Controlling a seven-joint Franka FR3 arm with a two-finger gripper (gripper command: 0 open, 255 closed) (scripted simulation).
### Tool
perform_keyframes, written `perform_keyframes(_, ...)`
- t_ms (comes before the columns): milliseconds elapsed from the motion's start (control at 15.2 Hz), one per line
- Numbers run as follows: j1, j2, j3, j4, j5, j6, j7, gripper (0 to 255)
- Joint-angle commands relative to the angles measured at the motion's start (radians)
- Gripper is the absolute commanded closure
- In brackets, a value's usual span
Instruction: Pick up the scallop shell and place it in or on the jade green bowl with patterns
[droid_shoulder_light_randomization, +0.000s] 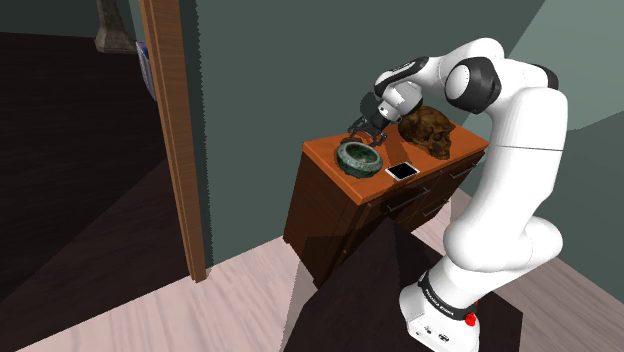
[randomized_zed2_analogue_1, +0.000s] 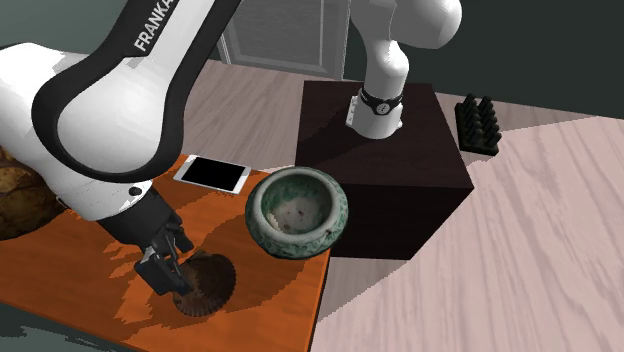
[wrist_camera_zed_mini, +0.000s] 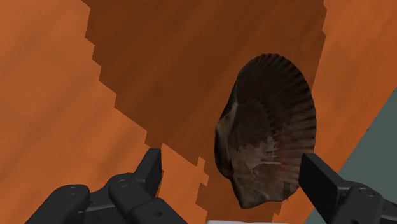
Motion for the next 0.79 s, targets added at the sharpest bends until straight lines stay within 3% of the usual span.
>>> perform_keyframes(0,0.0,0.0,0.0,0.0,0.0,0.0,0.0,0)
perform_keyframes(66,0.0,0.0,0.0,0.0,0.0,0.0,0.0,0)
perform_keyframes(132,0.0,0.0,0.0,0.0,0.0,0.0,0.0,255)
perform_keyframes(726,0.0,0.0,0.0,0.0,0.0,0.0,0.0,255)
